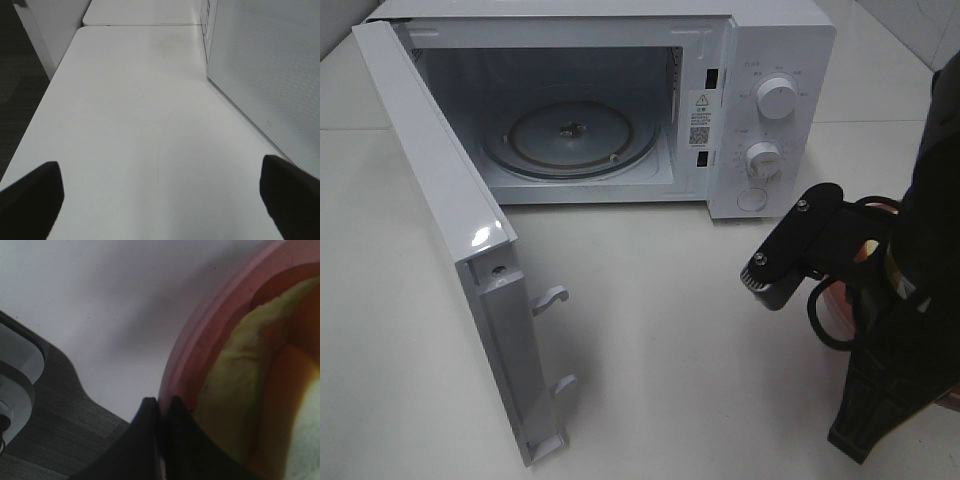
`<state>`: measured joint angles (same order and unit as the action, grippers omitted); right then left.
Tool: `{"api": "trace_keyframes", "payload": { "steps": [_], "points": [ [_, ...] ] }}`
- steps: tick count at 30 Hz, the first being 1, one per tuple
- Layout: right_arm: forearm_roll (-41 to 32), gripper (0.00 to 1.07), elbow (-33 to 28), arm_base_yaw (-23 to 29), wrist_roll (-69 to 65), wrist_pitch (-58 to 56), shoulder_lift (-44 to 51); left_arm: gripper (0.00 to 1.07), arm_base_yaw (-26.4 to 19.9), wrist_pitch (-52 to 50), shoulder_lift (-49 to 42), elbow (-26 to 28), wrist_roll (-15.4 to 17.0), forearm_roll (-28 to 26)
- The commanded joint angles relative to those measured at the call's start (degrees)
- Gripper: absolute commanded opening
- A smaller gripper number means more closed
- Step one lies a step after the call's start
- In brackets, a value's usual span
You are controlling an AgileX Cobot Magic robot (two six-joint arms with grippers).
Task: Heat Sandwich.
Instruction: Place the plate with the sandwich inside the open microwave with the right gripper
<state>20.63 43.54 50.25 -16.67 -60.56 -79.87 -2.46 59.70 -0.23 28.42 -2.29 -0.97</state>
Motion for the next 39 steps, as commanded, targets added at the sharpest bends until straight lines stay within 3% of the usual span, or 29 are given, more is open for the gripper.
{"api": "trace_keyframes", "payload": {
  "steps": [1, 19, 39],
  "points": [
    [1.15, 0.0, -0.29, 1.49, 0.74, -1.83, 0.4, 0.99, 0.0, -0.34, -1.66, -0.06, 0.23, 0.0],
    [1.03, 0.0, -0.23, 9.85, 10.83, -2.86, 0.4, 0.99, 0.0, -0.34, -1.66, -0.06, 0.23, 0.0],
    [1.03, 0.0, -0.17, 9.85, 32.89, 3.09, 6.42, 0.99, 0.0, -0.34, -1.66, -0.06, 0.23, 0.0]
  ]
}}
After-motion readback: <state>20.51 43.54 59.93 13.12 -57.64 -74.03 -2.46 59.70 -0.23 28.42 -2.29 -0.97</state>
